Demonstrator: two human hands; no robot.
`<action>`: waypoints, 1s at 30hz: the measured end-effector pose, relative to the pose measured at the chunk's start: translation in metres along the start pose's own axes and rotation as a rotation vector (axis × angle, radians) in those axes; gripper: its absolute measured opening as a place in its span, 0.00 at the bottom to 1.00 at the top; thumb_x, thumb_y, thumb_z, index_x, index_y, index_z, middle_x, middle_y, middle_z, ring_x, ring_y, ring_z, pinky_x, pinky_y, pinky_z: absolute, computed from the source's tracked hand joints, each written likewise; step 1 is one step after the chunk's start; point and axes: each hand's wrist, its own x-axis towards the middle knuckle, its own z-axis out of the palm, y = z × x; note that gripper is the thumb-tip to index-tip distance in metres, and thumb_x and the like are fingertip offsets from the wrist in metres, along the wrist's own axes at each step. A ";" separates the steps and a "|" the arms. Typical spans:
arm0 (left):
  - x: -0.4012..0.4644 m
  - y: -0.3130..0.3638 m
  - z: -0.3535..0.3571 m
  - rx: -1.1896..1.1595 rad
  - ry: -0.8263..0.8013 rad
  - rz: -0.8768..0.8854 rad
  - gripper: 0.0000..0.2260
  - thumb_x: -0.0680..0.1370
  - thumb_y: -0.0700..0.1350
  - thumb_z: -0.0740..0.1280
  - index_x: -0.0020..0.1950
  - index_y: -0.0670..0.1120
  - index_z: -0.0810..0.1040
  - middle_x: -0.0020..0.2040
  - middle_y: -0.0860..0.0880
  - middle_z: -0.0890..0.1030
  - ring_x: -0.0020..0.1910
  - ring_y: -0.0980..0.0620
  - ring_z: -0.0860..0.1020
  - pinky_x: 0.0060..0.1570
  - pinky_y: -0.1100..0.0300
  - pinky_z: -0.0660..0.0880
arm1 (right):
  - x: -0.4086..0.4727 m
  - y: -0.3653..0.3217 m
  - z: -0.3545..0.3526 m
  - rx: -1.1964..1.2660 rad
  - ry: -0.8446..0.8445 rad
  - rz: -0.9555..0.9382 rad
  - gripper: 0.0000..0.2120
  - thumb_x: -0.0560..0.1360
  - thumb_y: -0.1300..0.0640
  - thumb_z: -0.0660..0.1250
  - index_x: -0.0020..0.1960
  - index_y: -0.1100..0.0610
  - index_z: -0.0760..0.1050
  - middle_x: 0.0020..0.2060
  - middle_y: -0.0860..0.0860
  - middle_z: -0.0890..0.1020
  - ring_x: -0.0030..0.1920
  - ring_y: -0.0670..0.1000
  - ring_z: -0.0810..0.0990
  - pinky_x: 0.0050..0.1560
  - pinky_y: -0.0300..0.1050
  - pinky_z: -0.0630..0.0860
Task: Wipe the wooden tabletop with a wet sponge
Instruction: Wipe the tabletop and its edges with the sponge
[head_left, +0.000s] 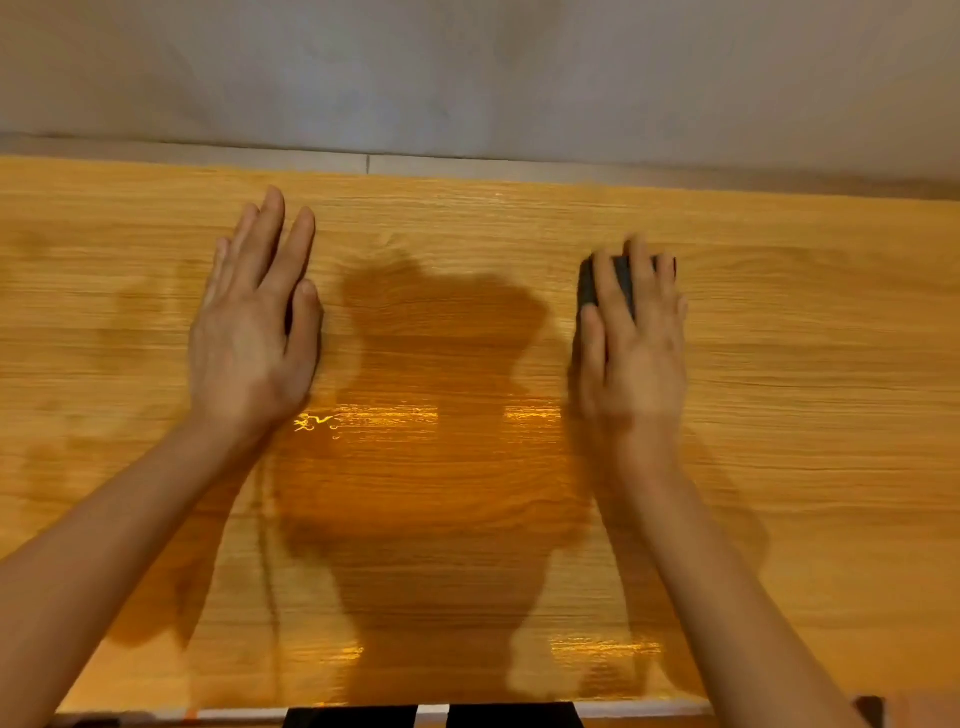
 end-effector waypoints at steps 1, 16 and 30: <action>0.000 0.000 0.000 -0.002 0.003 -0.001 0.23 0.86 0.50 0.50 0.82 0.50 0.57 0.83 0.49 0.53 0.82 0.51 0.49 0.81 0.52 0.47 | -0.028 0.000 0.000 -0.004 -0.028 -0.040 0.20 0.83 0.56 0.54 0.75 0.52 0.61 0.77 0.54 0.57 0.78 0.56 0.50 0.78 0.55 0.50; 0.001 0.001 -0.002 -0.018 0.020 0.001 0.23 0.85 0.47 0.52 0.82 0.47 0.59 0.83 0.46 0.55 0.82 0.48 0.52 0.81 0.53 0.48 | -0.040 -0.027 0.017 -0.038 -0.142 -0.223 0.25 0.80 0.59 0.59 0.76 0.58 0.59 0.77 0.56 0.58 0.78 0.57 0.51 0.77 0.56 0.50; 0.004 0.006 -0.008 0.001 -0.013 -0.014 0.23 0.86 0.46 0.52 0.81 0.46 0.60 0.83 0.46 0.55 0.82 0.45 0.52 0.80 0.54 0.47 | -0.032 -0.081 0.042 -0.089 -0.094 -0.224 0.22 0.82 0.56 0.58 0.74 0.56 0.63 0.76 0.56 0.61 0.76 0.60 0.55 0.76 0.57 0.52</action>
